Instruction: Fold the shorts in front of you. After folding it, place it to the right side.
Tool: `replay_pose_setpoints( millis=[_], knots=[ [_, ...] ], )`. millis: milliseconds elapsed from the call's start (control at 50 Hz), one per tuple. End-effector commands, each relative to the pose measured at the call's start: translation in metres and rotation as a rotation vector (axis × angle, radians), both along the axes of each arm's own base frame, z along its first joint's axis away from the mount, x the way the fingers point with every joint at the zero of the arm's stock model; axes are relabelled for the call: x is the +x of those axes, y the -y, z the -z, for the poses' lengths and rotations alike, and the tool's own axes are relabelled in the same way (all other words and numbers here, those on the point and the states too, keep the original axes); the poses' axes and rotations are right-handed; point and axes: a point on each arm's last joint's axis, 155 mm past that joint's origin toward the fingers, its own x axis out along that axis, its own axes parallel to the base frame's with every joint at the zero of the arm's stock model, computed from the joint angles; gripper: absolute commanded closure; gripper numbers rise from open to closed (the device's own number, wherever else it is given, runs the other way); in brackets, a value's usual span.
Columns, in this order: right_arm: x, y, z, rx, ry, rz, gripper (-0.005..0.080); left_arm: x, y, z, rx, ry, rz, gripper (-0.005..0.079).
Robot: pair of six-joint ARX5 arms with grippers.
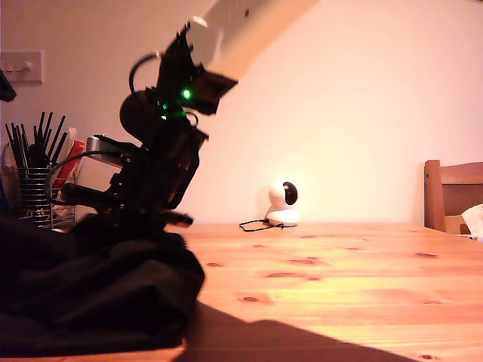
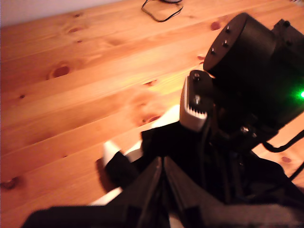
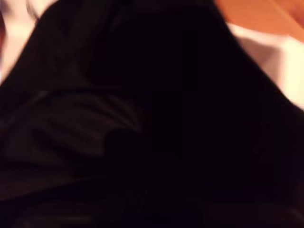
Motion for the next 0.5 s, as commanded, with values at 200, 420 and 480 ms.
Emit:
replay_pose_setpoints(
  millis=[200, 420, 480],
  knots=[
    [-0.004, 0.091, 0.063, -0.326, -0.082, 0.056, 0.0765, 0.000, 0.004, 0.004, -0.021, 0.003, 0.020, 0.0762],
    [0.023, 0.124, 0.052, -0.354, -0.060, 0.142, 0.0765, -0.002, 0.011, 0.015, -0.046, 0.009, 0.052, 0.0762],
    [0.032, 0.132, 0.051, -0.345, -0.063, 0.199, 0.0765, -0.002, 0.011, 0.015, -0.048, 0.006, 0.051, 0.0762]
  ],
)
